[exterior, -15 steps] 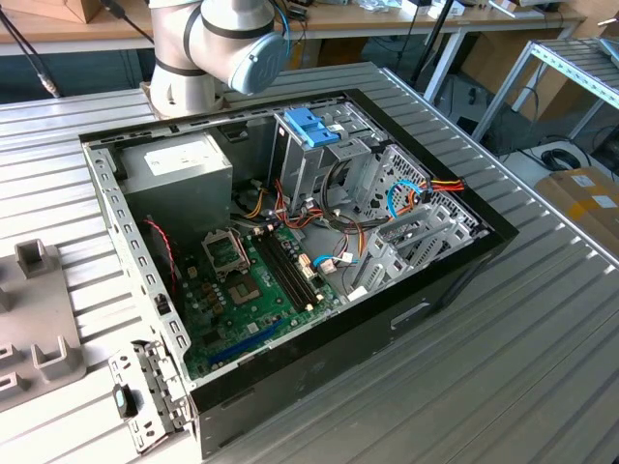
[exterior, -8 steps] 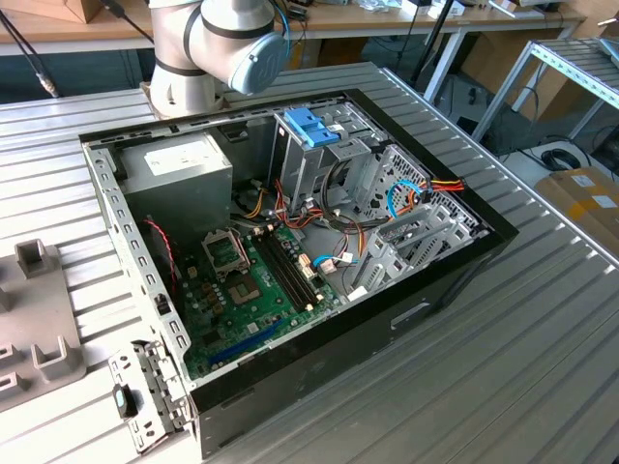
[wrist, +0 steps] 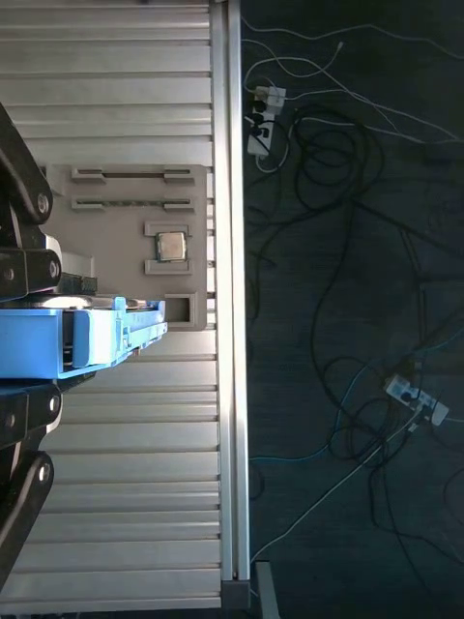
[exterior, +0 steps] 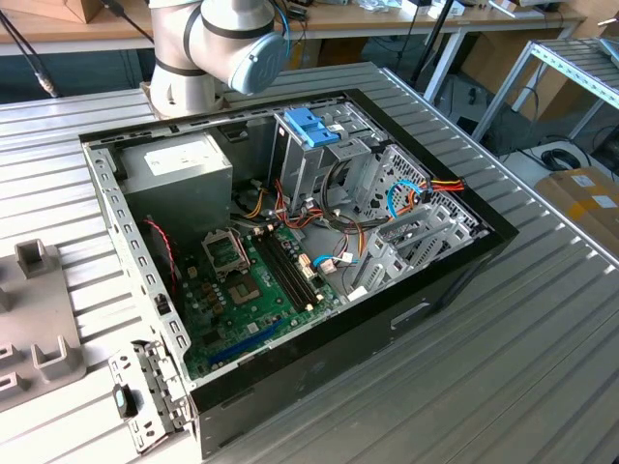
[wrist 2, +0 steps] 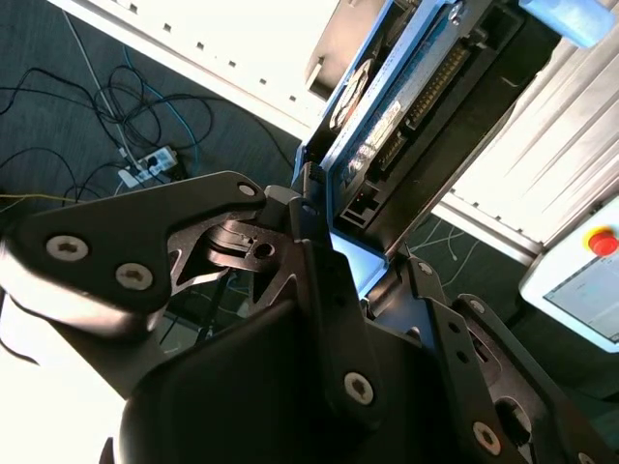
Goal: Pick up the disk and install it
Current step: 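Pick up the disk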
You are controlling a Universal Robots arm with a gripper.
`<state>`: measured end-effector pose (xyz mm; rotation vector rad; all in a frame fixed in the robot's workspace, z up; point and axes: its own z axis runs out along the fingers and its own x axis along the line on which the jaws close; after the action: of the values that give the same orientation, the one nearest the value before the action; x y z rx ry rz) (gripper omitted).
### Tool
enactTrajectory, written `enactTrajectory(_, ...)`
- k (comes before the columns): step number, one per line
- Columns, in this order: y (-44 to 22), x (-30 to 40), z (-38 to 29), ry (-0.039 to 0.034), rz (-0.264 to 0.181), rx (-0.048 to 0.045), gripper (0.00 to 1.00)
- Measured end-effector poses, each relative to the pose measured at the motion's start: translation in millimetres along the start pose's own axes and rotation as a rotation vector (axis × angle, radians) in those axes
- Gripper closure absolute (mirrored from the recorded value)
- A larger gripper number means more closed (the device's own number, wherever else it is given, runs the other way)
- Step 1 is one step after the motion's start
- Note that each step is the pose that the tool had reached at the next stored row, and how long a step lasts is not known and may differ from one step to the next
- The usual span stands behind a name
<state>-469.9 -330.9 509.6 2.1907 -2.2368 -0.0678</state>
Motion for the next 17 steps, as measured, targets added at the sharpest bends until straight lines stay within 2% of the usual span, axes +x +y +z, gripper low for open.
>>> enactTrajectory(17,0.3,-0.2,-9.5,0.0001,0.0,0.0,0.63)
